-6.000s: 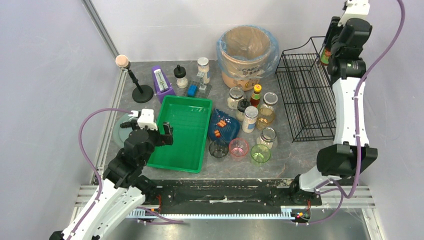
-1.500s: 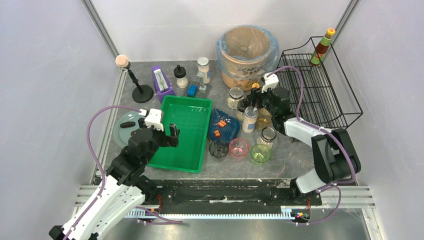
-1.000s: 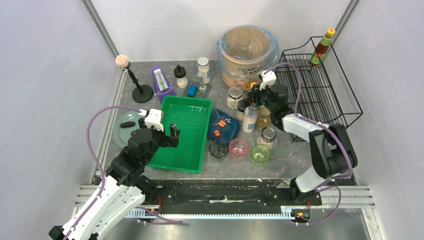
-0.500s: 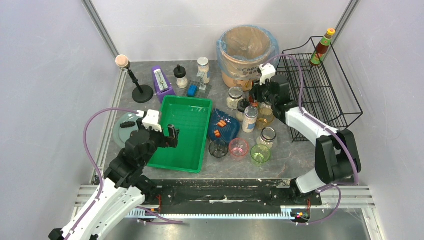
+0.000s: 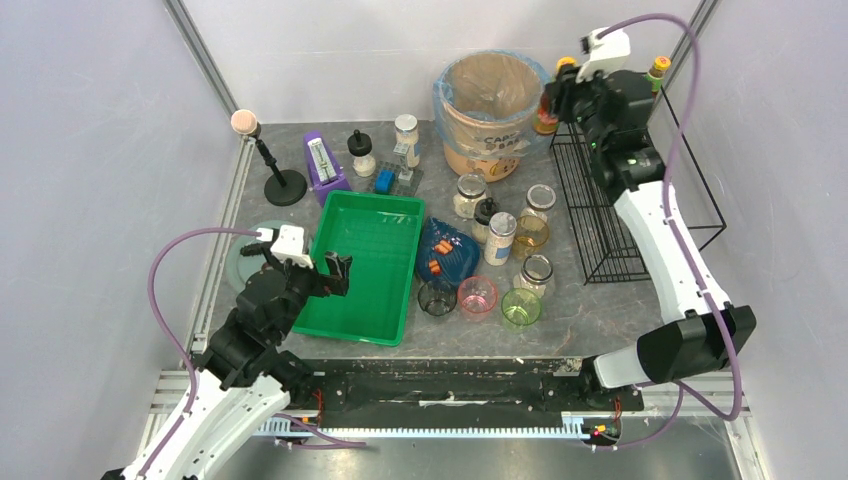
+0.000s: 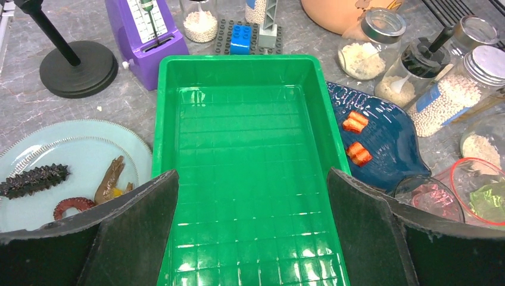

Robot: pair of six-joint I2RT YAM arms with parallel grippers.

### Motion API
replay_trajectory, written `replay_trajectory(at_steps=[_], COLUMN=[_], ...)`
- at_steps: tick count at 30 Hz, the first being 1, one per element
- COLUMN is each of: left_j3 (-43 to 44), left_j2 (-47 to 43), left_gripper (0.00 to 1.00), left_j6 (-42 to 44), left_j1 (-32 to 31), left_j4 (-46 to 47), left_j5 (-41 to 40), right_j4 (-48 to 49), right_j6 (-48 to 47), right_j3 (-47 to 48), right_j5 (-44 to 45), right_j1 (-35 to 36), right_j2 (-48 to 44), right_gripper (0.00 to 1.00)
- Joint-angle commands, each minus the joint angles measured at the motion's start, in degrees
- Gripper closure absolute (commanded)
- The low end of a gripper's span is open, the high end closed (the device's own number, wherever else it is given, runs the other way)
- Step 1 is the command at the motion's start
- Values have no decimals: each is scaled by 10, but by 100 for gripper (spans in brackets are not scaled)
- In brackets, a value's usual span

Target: Clear the kitchen counter

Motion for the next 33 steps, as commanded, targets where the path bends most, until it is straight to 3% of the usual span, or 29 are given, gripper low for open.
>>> replay_trajectory(at_steps=[1,7,16,27,33], left_j3=[1,1,-2,-5,-6], left_j2=[-11,-25,-31,-37,-33], left_gripper=[0,0,0,0,0], left_j6=[22,25,29,32,33], left_j1=[-1,-1,1,6,10], left_j4=[23,21,24,25,26], left_j5=[-19,-32,-33,-38,-37], right_j4=[34,32,38,58,81], right_j6=[31,54,63,78,68], right_j3=[80,149,216,208,144], right_j5=[39,35,110,91,88], right_j1=[-76,-167,-236,-285,-290], right_j2=[-21,13,89,148,160], right_gripper=[100,100,100,100,100])
